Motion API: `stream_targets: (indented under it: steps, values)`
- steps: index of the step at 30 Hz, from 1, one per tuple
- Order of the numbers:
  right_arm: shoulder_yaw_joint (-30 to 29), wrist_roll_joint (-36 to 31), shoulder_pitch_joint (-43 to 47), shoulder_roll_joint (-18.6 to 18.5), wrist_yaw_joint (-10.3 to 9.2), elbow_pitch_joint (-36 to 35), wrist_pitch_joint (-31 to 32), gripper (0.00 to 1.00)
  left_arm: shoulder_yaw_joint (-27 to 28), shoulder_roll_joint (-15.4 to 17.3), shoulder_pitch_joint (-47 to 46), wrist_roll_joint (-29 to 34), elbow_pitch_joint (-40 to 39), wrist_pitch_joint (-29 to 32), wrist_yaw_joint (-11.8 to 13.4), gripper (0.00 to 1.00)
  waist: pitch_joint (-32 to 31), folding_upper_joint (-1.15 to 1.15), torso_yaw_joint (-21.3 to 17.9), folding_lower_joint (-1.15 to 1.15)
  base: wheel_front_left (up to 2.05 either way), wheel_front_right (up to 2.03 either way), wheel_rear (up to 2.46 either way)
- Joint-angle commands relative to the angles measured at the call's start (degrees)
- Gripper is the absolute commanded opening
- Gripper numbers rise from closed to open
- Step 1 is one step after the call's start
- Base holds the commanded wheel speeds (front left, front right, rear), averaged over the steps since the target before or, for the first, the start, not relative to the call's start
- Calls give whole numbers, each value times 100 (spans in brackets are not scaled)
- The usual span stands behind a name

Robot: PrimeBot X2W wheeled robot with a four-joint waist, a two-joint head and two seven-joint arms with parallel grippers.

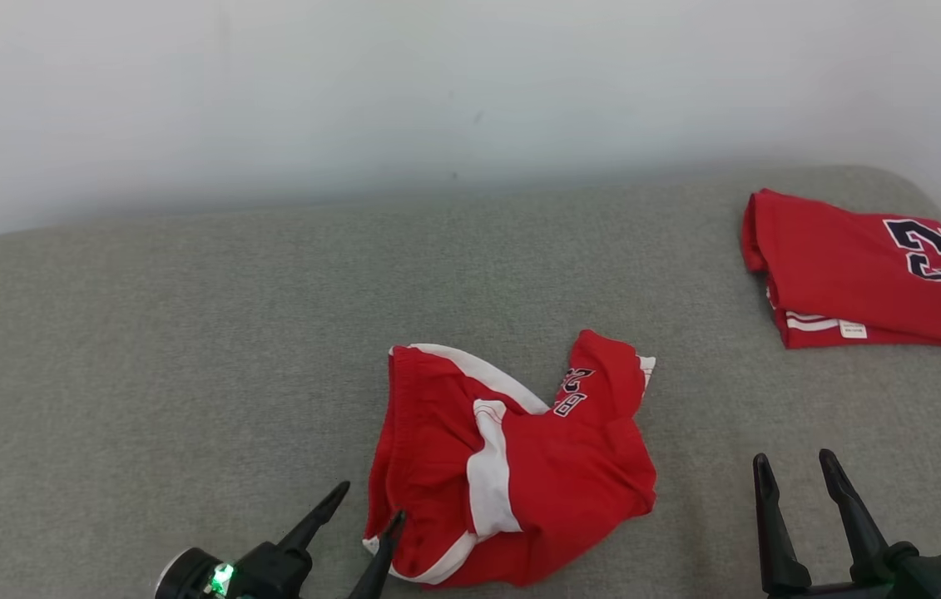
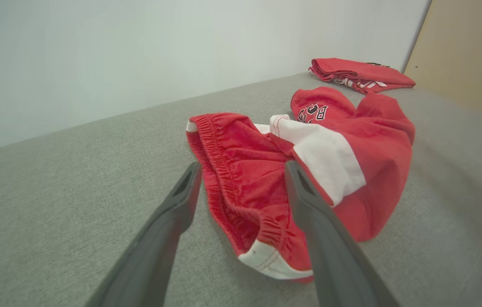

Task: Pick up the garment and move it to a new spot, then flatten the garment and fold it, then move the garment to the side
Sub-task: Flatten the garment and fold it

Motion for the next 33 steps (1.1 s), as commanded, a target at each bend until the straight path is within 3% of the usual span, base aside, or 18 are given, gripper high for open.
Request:
stream_targets:
  steps: [1,7,8,9,10,17,26,33]
  values:
    - [4,17,-74,-15,-15,15,-3,100,-162,72,-139,-142,182,-17,8,100,128,0,-154,0,0,0,0]
    - [23,23,-132,-10,-16,54,-3,100,-731,168,-450,-532,888,21,8,100,292,0,-357,0,0,0,0]
    - [11,24,-150,-14,-16,54,-3,100,-822,178,-479,-600,977,26,8,71,307,0,-378,0,0,0,0]
    - [5,22,-161,-14,-16,49,-3,100,-889,184,-518,-680,1056,21,8,27,331,0,-400,0,0,0,0]
    - [-14,17,-171,-13,-16,42,-3,100,-955,194,-568,-748,1108,18,8,0,349,0,-410,0,0,0,0]
    - [-96,-22,-168,21,-15,23,-3,100,-863,257,-800,-942,1293,-15,10,0,375,0,-320,0,0,0,0]
    - [-120,-99,-219,10,-16,77,-3,100,560,279,-401,-1001,882,-15,279,0,220,0,39,0,0,0,0]
    - [-94,-122,-286,-6,-15,148,-3,100,1123,15,158,-884,1011,-16,212,0,119,0,162,0,0,0,0]
